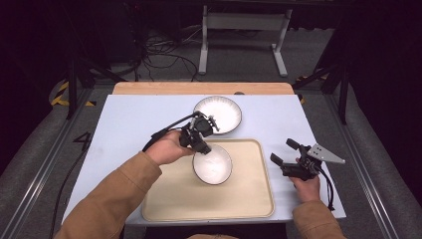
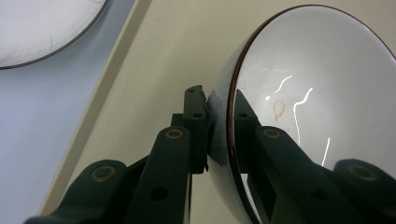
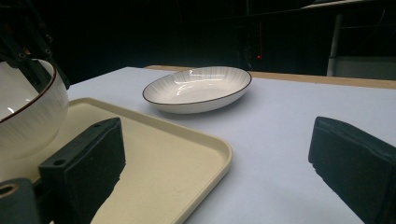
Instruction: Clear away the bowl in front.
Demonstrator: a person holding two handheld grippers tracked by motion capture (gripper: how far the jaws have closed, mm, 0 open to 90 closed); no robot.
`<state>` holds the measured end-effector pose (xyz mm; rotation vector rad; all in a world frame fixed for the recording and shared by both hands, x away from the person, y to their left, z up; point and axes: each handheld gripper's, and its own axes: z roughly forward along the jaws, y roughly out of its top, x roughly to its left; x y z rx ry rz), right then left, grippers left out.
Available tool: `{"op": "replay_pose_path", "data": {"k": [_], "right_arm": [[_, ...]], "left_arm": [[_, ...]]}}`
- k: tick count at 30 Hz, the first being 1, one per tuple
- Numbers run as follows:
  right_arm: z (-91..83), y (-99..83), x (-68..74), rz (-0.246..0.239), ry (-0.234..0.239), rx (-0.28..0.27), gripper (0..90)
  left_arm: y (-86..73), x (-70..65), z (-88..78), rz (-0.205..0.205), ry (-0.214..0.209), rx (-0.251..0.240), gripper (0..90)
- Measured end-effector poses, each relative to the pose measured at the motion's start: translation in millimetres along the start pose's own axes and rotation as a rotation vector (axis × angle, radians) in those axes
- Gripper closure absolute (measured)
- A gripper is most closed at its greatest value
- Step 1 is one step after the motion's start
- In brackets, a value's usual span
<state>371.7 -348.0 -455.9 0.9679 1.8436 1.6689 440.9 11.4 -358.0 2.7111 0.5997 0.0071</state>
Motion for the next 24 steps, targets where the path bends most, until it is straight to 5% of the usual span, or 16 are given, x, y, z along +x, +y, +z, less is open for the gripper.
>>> {"op": "replay_pose_path", "data": {"k": [24], "right_arm": [[0.1, 0.0, 0.1, 0.0, 0.0, 0.0, 4.1]], "left_arm": [[0.1, -4.7, 16.5, 0.026, -0.005, 0.047, 81.5]]}}
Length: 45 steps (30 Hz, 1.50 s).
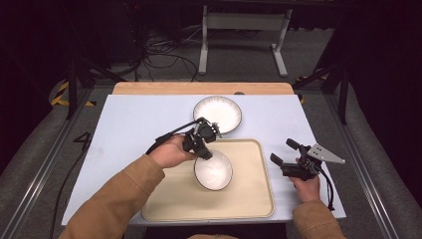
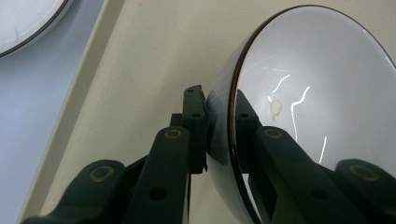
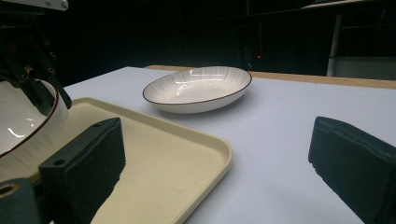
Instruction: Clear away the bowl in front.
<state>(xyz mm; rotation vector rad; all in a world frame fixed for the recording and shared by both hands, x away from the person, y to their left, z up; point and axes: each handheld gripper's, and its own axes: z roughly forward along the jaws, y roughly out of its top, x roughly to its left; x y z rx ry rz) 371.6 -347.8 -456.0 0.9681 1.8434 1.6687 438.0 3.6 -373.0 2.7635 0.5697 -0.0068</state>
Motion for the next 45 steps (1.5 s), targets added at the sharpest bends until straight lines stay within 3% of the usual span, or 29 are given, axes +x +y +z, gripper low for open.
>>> {"op": "replay_pose_path", "data": {"k": [9, 26, 36, 45], "right_arm": [[0.0, 0.0, 0.0, 0.0, 0.0, 0.001, 4.2], [0.2, 0.0, 0.0, 0.0, 0.0, 0.001, 4.2], [0.1, 0.0, -0.2, 0.001, 0.001, 0.002, 4.2], [-0.1, -0.1, -0.6, 0.004, 0.001, -0.002, 4.2]], "left_arm": [[0.4, 0.2, 3.1, 0.02, -0.001, 0.019, 80.9], [-0.2, 1.9, 4.6, -0.003, -0.012, 0.026, 80.0], [-1.8, 5.5, 6.0, -0.018, -0.022, 0.04, 73.6], [-4.6, 8.7, 9.5, -0.019, 0.013, 0.066, 67.0]]}}
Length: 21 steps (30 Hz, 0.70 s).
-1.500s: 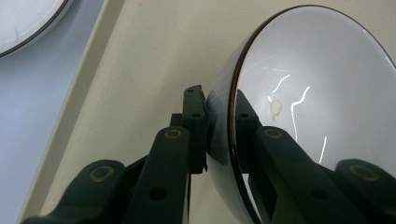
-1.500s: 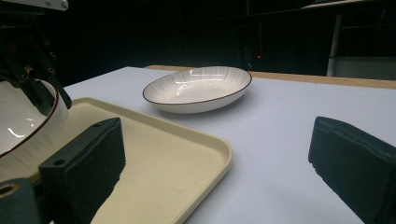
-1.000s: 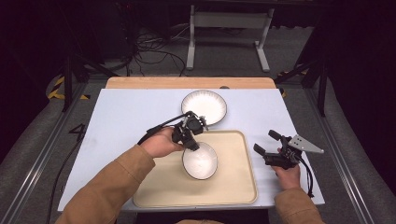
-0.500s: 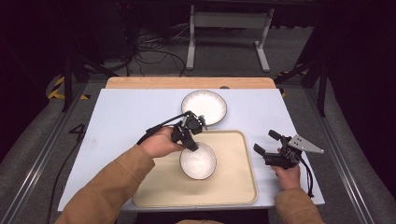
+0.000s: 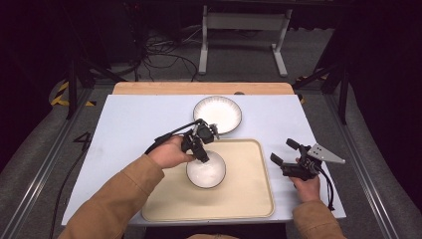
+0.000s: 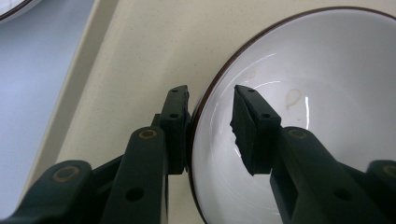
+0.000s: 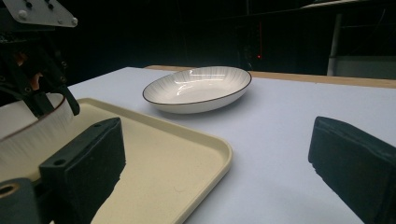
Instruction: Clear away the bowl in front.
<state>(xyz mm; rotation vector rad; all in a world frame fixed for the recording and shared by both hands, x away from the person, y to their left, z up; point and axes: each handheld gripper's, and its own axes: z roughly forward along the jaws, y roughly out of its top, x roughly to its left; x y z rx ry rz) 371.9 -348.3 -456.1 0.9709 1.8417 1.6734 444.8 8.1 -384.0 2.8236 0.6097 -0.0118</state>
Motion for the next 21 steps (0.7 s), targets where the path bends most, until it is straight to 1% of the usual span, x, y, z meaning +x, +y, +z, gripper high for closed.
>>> {"op": "replay_pose_path", "data": {"k": [2, 5, 6, 9, 11, 13, 15, 16, 18, 19, 21], "right_arm": [[0.0, 0.0, -0.2, 0.001, 0.0, -0.001, 4.2], [-0.1, 0.0, -0.3, 0.003, 0.0, -0.002, 4.2], [-0.1, -0.1, -0.4, 0.002, 0.001, -0.001, 4.2], [-0.2, 0.0, -0.7, 0.002, 0.002, 0.0, 4.2], [-0.2, 0.0, -0.8, 0.005, 0.003, -0.001, 4.1], [-0.2, 0.0, -0.8, 0.005, 0.003, -0.001, 4.1], [-0.1, 0.0, -0.6, 0.001, 0.005, 0.001, 4.1], [0.1, 0.0, -0.3, -0.002, 0.006, 0.002, 4.1], [0.3, 0.1, 0.4, -0.009, 0.005, 0.005, 4.0], [0.3, 0.1, 0.4, -0.009, 0.005, 0.005, 4.0], [0.2, 0.2, 0.5, -0.016, 0.006, 0.004, 3.9]], "left_arm": [[-0.4, 0.8, -0.1, -0.006, 0.0, 0.002, 65.6], [-2.0, 1.4, -2.3, -0.006, -0.002, -0.017, 63.8], [-2.6, 0.9, -3.2, -0.015, -0.006, -0.032, 62.3], [-5.1, 1.1, -7.8, -0.003, 0.005, -0.058, 59.4], [-8.4, 0.6, -11.2, -0.005, 0.011, -0.092, 56.2], [-9.8, 0.3, -13.9, 0.001, 0.014, -0.096, 54.9], [-14.8, -0.9, -20.2, 0.002, 0.023, -0.137, 52.4], [-14.8, -0.9, -20.2, 0.002, 0.023, -0.137, 51.8], [-21.9, -1.3, -27.1, 0.001, 0.02, -0.18, 50.3], [-21.9, -1.3, -27.1, 0.001, 0.02, -0.18, 49.8], [-26.5, -2.0, -31.0, -0.002, 0.027, -0.205, 49.5]]}}
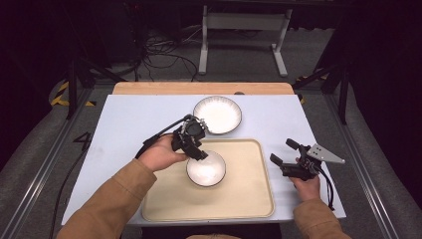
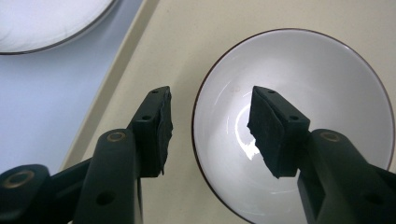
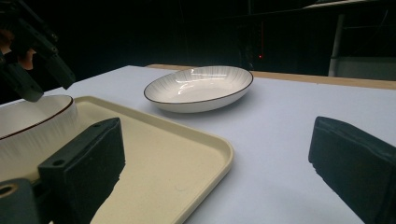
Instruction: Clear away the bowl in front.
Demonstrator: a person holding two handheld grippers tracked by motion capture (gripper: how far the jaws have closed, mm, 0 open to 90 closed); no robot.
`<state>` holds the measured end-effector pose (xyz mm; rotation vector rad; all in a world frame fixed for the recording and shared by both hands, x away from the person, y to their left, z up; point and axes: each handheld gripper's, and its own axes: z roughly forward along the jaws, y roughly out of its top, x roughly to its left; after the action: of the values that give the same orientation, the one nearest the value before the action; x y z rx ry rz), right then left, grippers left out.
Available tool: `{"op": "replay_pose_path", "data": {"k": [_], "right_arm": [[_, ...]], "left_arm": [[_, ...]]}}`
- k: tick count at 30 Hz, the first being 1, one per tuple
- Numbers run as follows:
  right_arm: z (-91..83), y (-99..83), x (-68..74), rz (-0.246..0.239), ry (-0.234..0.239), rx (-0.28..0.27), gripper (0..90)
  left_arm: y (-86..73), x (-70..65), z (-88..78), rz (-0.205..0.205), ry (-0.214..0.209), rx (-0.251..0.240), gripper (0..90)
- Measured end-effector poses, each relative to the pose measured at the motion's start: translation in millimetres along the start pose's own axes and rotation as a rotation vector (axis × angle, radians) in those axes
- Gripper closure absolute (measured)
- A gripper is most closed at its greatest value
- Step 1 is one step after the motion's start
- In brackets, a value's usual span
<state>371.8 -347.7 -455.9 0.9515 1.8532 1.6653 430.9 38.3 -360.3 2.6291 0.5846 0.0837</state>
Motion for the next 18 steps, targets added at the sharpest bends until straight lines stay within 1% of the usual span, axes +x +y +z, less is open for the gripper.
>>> {"op": "replay_pose_path", "data": {"k": [3, 5, 6, 8, 9, 11, 12, 13, 14, 16, 17, 18], "right_arm": [[-0.4, 0.3, -0.4, -0.015, -0.013, -0.004, 3.4], [-1.0, 0.5, -0.6, -0.014, -0.016, -0.007, 3.4], [-1.2, 0.5, -0.7, -0.015, -0.018, -0.007, 3.4], [-1.5, 0.8, -0.5, -0.02, -0.021, -0.009, 3.3], [-1.6, 1.0, -0.5, -0.023, -0.022, -0.011, 3.3], [-1.7, 1.1, -0.3, -0.025, -0.022, -0.012, 3.3], [-1.6, 1.1, -0.4, -0.025, -0.019, -0.013, 3.3], [-1.5, 1.1, -0.4, -0.026, -0.018, -0.014, 3.4], [-1.5, 1.1, -0.4, -0.026, -0.018, -0.014, 3.4], [-1.3, 1.0, -0.5, -0.029, -0.014, -0.015, 3.4], [-1.2, 1.0, -0.4, -0.029, -0.013, -0.016, 3.3], [-1.2, 1.0, -0.3, -0.029, -0.012, -0.017, 3.3]], "left_arm": [[-7.8, -2.8, -9.3, -0.016, 0.004, -0.049, 48.1], [-13.7, -4.4, -16.1, -0.02, 0.004, -0.084, 47.6], [-18.8, -4.9, -20.6, -0.022, 0.0, -0.122, 47.1], [-26.4, -4.7, -26.2, -0.021, -0.017, -0.168, 46.7], [-30.2, -4.5, -28.3, -0.026, -0.015, -0.188, 46.6], [-37.9, -3.8, -32.6, -0.044, -0.02, -0.22, 46.7], [-37.9, -3.8, -32.6, -0.044, -0.02, -0.22, 46.6], [-42.9, -3.3, -35.8, -0.045, -0.024, -0.244, 46.2], [-47.0, -3.9, -38.0, -0.054, -0.022, -0.266, 46.2], [-56.4, -4.4, -42.6, -0.059, -0.006, -0.301, 45.3], [-60.6, -4.8, -44.1, -0.065, 0.0, -0.313, 44.2], [-64.9, -4.9, -45.5, -0.066, 0.015, -0.322, 43.8]]}}
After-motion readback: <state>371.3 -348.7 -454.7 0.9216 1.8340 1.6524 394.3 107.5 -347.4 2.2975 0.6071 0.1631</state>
